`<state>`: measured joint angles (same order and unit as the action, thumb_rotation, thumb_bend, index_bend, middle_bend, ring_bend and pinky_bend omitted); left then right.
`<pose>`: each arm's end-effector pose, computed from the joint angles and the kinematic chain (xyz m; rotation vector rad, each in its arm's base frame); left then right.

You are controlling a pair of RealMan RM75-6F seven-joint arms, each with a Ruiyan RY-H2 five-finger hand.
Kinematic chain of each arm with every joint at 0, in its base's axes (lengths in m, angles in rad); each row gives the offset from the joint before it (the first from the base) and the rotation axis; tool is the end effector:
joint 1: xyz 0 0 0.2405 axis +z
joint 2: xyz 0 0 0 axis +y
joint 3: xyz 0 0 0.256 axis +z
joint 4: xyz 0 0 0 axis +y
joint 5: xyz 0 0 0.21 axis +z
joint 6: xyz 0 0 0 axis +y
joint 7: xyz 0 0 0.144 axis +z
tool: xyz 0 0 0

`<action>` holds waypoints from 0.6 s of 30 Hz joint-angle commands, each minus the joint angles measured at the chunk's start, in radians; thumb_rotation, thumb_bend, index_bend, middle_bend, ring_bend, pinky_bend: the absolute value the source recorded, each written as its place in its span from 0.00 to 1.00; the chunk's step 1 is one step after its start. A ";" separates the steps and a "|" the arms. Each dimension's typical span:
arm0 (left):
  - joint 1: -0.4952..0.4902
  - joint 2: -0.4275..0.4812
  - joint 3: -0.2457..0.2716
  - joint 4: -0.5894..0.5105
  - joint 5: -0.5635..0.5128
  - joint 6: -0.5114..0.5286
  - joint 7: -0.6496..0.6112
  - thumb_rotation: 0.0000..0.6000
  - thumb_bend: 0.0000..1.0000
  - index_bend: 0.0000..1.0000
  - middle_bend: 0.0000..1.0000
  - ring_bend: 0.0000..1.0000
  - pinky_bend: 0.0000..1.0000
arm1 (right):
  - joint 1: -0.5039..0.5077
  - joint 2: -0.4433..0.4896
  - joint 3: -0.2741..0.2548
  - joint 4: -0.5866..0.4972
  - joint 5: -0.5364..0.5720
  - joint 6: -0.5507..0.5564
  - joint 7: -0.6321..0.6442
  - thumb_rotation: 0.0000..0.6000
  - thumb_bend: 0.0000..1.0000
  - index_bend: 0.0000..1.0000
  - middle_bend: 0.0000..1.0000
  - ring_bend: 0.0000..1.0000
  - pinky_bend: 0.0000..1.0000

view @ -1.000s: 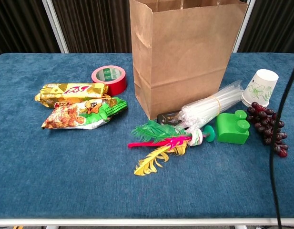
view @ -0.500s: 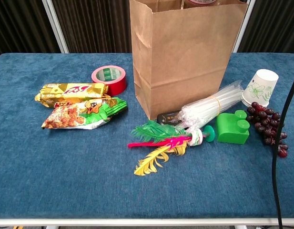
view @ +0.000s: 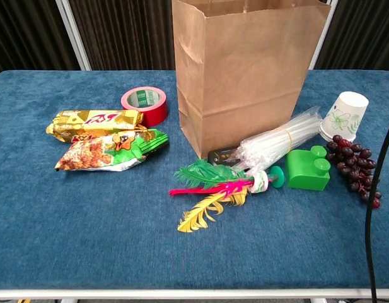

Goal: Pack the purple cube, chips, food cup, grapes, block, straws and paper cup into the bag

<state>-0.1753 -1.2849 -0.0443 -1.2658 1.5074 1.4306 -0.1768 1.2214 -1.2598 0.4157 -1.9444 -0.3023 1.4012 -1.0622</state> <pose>-0.3472 0.2156 0.1329 -1.4416 -0.8876 -0.9317 0.0173 -0.3810 0.1145 1.5854 -0.6278 0.7855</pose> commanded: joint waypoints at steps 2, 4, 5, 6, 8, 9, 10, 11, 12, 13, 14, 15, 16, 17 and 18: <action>-0.003 0.000 0.000 -0.003 0.003 -0.002 0.003 1.00 0.08 0.11 0.09 0.03 0.20 | -0.037 0.070 0.025 -0.083 -0.104 0.074 0.049 1.00 0.00 0.06 0.22 0.79 0.84; -0.004 0.000 0.002 -0.005 0.005 -0.003 0.006 1.00 0.08 0.11 0.09 0.03 0.20 | -0.067 0.102 0.031 -0.113 -0.206 0.125 0.095 1.00 0.00 0.07 0.23 0.79 0.84; -0.004 0.000 0.002 -0.006 0.006 -0.002 0.007 1.00 0.08 0.11 0.09 0.03 0.20 | -0.082 0.116 0.030 -0.123 -0.255 0.144 0.117 1.00 0.00 0.08 0.24 0.79 0.84; -0.004 -0.001 0.002 -0.007 0.007 -0.001 0.008 1.00 0.08 0.11 0.09 0.04 0.20 | -0.100 0.130 0.028 -0.133 -0.304 0.163 0.139 1.00 0.00 0.11 0.25 0.79 0.84; -0.007 -0.001 -0.001 -0.012 0.006 -0.002 0.010 1.00 0.08 0.11 0.09 0.04 0.20 | -0.150 0.163 0.013 -0.162 -0.409 0.192 0.202 1.00 0.00 0.14 0.26 0.79 0.84; -0.005 0.000 0.001 -0.015 0.008 0.001 0.012 1.00 0.08 0.11 0.09 0.04 0.20 | -0.184 0.186 -0.003 -0.186 -0.454 0.195 0.236 1.00 0.00 0.16 0.27 0.79 0.84; -0.005 0.000 0.001 -0.017 0.008 0.001 0.012 1.00 0.09 0.11 0.09 0.04 0.20 | -0.211 0.209 -0.023 -0.207 -0.483 0.187 0.256 1.00 0.00 0.17 0.28 0.79 0.84; -0.005 0.000 0.001 -0.019 0.008 0.001 0.013 1.00 0.09 0.11 0.09 0.03 0.20 | -0.238 0.234 -0.049 -0.227 -0.509 0.175 0.270 1.00 0.00 0.20 0.28 0.79 0.84; -0.006 0.001 0.002 -0.021 0.010 0.002 0.014 1.00 0.08 0.11 0.09 0.04 0.20 | -0.267 0.260 -0.076 -0.245 -0.533 0.163 0.280 1.00 0.00 0.22 0.28 0.79 0.84; -0.006 0.001 0.002 -0.023 0.011 0.002 0.016 1.00 0.08 0.11 0.09 0.04 0.20 | -0.303 0.293 -0.115 -0.263 -0.568 0.145 0.293 1.00 0.00 0.23 0.28 0.79 0.84; -0.007 0.002 0.002 -0.025 0.012 0.002 0.018 1.00 0.08 0.11 0.09 0.04 0.20 | -0.330 0.314 -0.143 -0.270 -0.597 0.134 0.305 1.00 0.00 0.23 0.28 0.79 0.84; -0.008 0.003 0.003 -0.028 0.014 0.002 0.021 1.00 0.08 0.11 0.09 0.03 0.20 | -0.365 0.339 -0.179 -0.275 -0.633 0.120 0.323 1.00 0.00 0.24 0.28 0.79 0.84; -0.009 0.004 0.003 -0.031 0.016 0.002 0.024 1.00 0.08 0.11 0.09 0.03 0.20 | -0.391 0.354 -0.204 -0.277 -0.655 0.112 0.338 1.00 0.00 0.24 0.28 0.79 0.84; -0.010 0.004 0.002 -0.034 0.017 0.003 0.027 1.00 0.08 0.11 0.09 0.03 0.20 | -0.416 0.367 -0.228 -0.279 -0.676 0.103 0.354 1.00 0.00 0.24 0.28 0.79 0.84; -0.010 0.005 0.002 -0.038 0.018 0.005 0.028 1.00 0.08 0.11 0.09 0.04 0.20 | -0.441 0.379 -0.251 -0.280 -0.692 0.093 0.373 1.00 0.00 0.25 0.28 0.79 0.84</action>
<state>-0.1844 -1.2805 -0.0420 -1.3020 1.5243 1.4344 -0.1500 0.8601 -0.9428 0.2422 -2.1934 -0.9212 1.5258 -0.7513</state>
